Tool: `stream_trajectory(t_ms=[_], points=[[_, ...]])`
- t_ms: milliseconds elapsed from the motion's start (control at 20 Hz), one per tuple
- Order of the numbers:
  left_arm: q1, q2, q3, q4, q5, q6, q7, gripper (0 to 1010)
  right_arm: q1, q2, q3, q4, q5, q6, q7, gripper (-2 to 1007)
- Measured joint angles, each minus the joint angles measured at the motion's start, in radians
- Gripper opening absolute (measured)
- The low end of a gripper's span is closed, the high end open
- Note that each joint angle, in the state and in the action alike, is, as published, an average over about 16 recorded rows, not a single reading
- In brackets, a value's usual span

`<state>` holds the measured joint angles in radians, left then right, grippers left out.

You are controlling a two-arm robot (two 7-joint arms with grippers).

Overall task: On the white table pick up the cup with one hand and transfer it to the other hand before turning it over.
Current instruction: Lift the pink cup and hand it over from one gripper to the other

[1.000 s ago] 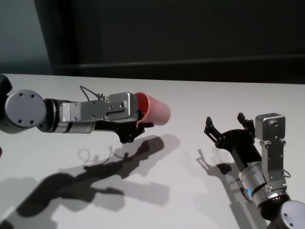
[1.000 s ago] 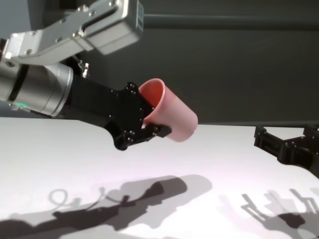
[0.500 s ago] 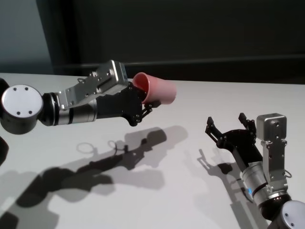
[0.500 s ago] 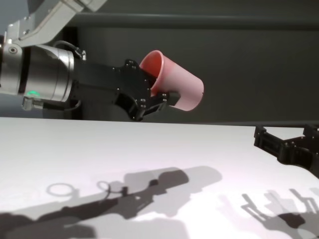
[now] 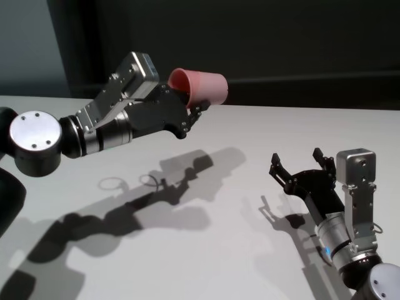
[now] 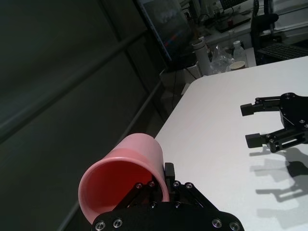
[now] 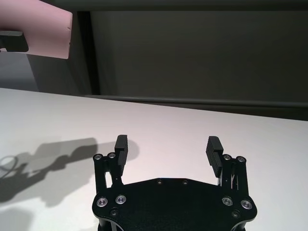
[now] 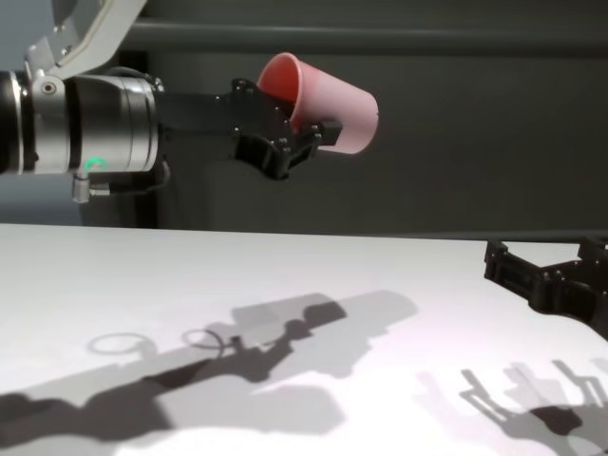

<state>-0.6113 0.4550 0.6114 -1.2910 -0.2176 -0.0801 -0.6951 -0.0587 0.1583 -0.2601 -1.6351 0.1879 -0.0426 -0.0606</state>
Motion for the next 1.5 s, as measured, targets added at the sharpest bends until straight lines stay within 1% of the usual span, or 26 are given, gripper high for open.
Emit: stream_trajectory(t_ms=[150,250,500,700,850,950,1100,1500], points=[[0.007,-0.025,-0.027,0.020,-0.036,-0.010,0.015,47,0.000,0.000,0.000,0.000,0.000,0.000,0.000,1002],[0.012,-0.041,-0.046,0.032,-0.068,-0.013,0.018,47,0.000,0.000,0.000,0.000,0.000,0.000,0.000,1002],[0.024,-0.076,-0.083,0.052,-0.157,-0.007,0.002,47,0.000,0.000,0.000,0.000,0.000,0.000,0.000,1002],[0.023,-0.099,-0.096,0.067,-0.222,0.006,-0.022,47,0.000,0.000,0.000,0.000,0.000,0.000,0.000,1002],[0.015,-0.116,-0.096,0.080,-0.259,0.015,-0.042,47,0.000,0.000,0.000,0.000,0.000,0.000,0.000,1002],[0.005,-0.127,-0.091,0.092,-0.277,0.018,-0.054,47,0.000,0.000,0.000,0.000,0.000,0.000,0.000,1002],[-0.014,-0.143,-0.079,0.112,-0.291,0.019,-0.067,47,0.000,0.000,0.000,0.000,0.000,0.000,0.000,1002],[-0.074,-0.183,-0.042,0.175,-0.302,0.005,-0.091,47,0.000,0.000,0.000,0.000,0.000,0.000,0.000,1002]])
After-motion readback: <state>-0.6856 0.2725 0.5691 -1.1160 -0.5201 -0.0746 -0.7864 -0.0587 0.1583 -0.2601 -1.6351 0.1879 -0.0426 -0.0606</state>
